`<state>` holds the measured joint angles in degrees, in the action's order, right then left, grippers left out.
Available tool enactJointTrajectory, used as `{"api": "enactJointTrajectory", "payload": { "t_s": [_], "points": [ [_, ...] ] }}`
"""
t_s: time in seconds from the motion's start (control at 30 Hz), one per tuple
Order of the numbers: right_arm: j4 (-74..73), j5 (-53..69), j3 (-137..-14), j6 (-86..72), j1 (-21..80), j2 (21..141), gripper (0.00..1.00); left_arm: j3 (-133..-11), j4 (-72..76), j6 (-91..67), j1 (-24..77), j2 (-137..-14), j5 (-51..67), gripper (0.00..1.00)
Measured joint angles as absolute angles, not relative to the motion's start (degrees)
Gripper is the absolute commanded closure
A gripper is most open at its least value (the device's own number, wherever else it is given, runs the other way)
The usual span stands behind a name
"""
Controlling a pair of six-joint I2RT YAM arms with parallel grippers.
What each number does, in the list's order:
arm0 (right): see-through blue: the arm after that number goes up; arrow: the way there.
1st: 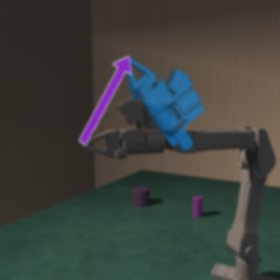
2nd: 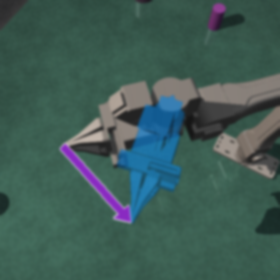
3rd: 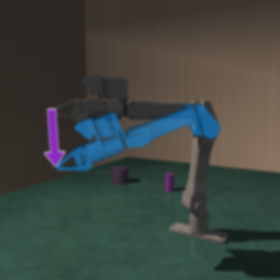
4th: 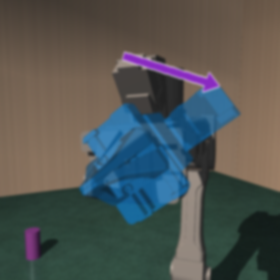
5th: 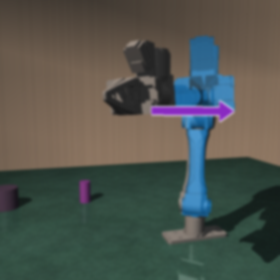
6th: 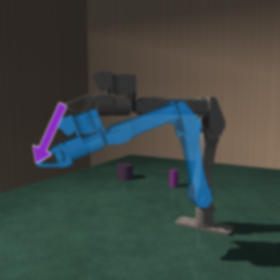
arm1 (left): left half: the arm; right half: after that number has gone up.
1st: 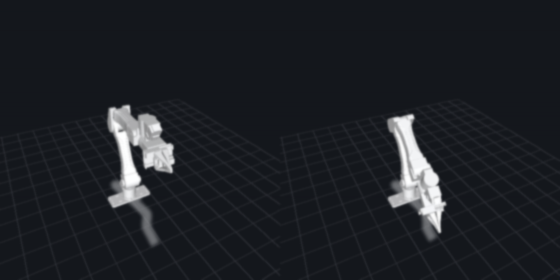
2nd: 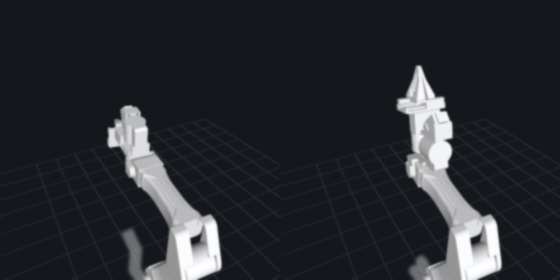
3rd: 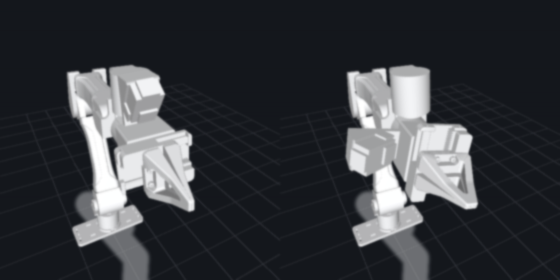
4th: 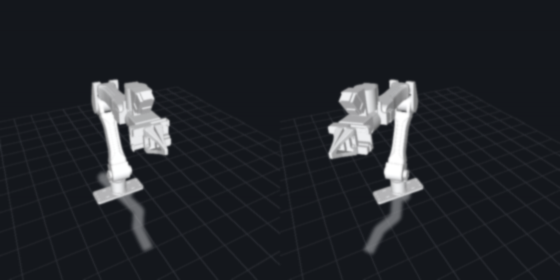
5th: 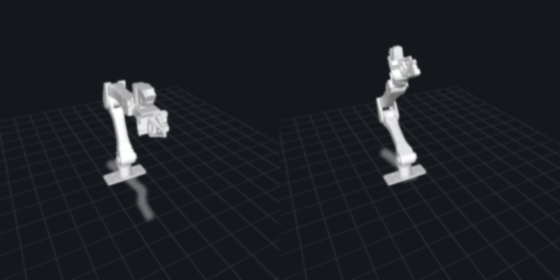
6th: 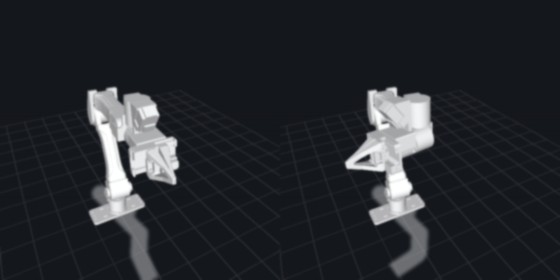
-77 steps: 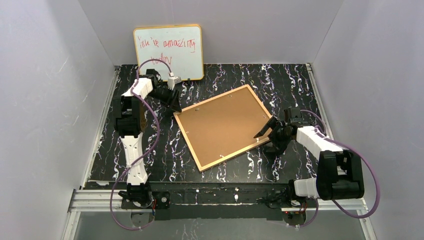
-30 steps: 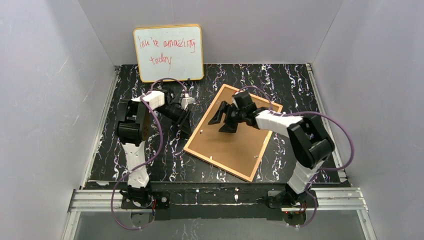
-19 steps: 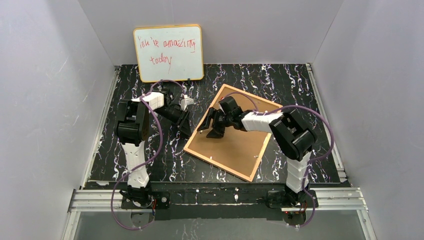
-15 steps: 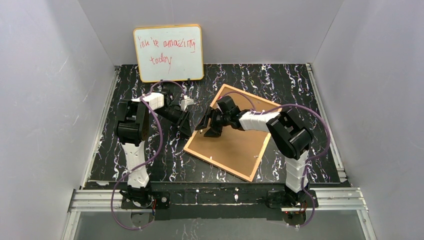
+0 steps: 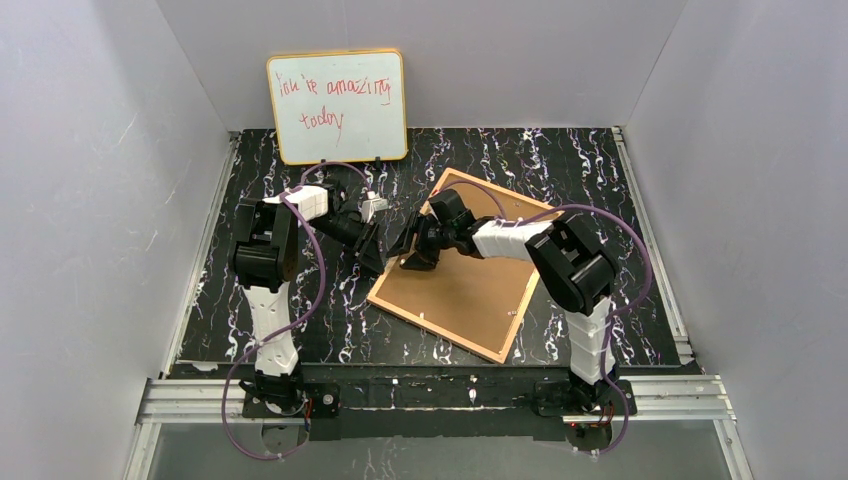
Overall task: Put the photo into the frame
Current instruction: Install the photo frame at the center of the board.
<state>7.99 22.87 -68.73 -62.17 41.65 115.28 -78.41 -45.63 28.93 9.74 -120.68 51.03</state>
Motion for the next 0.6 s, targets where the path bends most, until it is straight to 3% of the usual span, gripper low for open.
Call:
{"api": "enactJointTrajectory", "payload": {
  "t_s": [0.6],
  "points": [
    [7.5,24.7,-72.2,-61.7,41.8,118.2,0.37,-78.0,-45.6,28.9,10.3,-120.7,51.3,0.72]
  ]
}}
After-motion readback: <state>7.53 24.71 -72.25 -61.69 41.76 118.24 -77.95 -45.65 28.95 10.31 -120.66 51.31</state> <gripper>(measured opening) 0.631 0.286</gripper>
